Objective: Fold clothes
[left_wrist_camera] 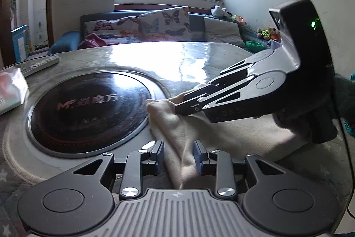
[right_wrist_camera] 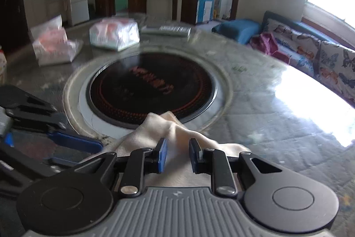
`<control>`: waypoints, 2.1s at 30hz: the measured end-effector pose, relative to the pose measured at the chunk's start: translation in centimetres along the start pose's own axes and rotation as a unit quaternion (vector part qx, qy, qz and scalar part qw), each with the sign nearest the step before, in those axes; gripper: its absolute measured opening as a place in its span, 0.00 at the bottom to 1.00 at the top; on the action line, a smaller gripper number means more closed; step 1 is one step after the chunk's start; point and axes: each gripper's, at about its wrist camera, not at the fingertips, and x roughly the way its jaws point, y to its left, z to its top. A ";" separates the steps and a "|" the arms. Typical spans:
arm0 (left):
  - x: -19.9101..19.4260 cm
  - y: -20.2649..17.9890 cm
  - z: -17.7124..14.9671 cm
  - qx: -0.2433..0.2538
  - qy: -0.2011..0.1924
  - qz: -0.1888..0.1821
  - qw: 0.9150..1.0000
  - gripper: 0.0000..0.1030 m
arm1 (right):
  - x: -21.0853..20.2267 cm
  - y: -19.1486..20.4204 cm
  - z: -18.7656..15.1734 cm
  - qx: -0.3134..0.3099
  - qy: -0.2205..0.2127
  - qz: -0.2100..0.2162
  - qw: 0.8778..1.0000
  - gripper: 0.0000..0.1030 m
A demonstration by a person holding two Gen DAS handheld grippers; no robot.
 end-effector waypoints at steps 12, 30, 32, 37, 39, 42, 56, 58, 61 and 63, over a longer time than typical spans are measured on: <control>-2.5 2.4 -1.1 -0.037 -0.001 0.039 0.999 0.30 | -4.9 5.1 -1.6 -0.062 -0.012 0.012 0.998 0.20; -2.0 2.7 1.1 -0.114 0.001 0.047 0.992 0.50 | -5.5 10.9 -4.3 -0.105 -0.038 0.021 0.994 0.26; -1.9 3.0 1.3 -0.124 0.000 0.052 0.991 0.52 | -5.9 11.4 -4.3 -0.117 -0.042 0.019 0.992 0.27; -1.4 3.3 1.4 -0.152 0.011 0.052 0.987 0.58 | -4.6 12.4 -4.0 -0.132 -0.031 0.018 0.991 0.27; -1.3 3.6 1.4 -0.168 0.014 0.047 0.985 0.61 | -4.1 13.1 -4.1 -0.147 -0.025 0.012 0.989 0.27; -1.0 3.9 1.5 -0.194 0.017 0.035 0.980 0.61 | -3.6 13.6 -4.2 -0.156 -0.021 0.000 0.988 0.24; 1.3 5.8 1.5 -0.378 0.032 -0.054 0.924 0.66 | -7.8 8.9 -2.0 -0.018 -0.071 0.037 0.997 0.04; 1.7 5.7 1.5 -0.395 0.032 -0.065 0.916 0.67 | -8.4 8.2 -1.9 -0.006 -0.078 0.037 0.996 0.04; 2.6 5.4 1.6 -0.412 0.041 -0.070 0.908 0.67 | -9.0 7.8 -2.0 0.001 -0.086 0.036 0.996 0.03; 3.1 5.3 1.5 -0.422 0.046 -0.070 0.903 0.65 | -9.4 7.7 -2.1 0.005 -0.092 0.038 0.995 0.01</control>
